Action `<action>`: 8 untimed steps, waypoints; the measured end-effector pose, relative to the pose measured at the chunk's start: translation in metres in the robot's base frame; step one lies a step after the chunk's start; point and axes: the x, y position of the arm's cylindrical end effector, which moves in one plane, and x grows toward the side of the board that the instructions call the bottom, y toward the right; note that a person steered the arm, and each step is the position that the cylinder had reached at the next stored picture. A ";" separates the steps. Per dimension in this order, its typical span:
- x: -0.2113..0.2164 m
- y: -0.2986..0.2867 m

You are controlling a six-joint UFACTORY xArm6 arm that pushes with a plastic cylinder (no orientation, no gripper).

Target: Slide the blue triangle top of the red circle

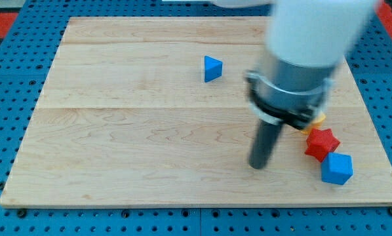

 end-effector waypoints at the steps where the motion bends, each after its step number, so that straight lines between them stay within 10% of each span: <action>1: -0.096 0.001; 2: -0.166 0.001; 4: -0.159 -0.080; 8: -0.251 0.021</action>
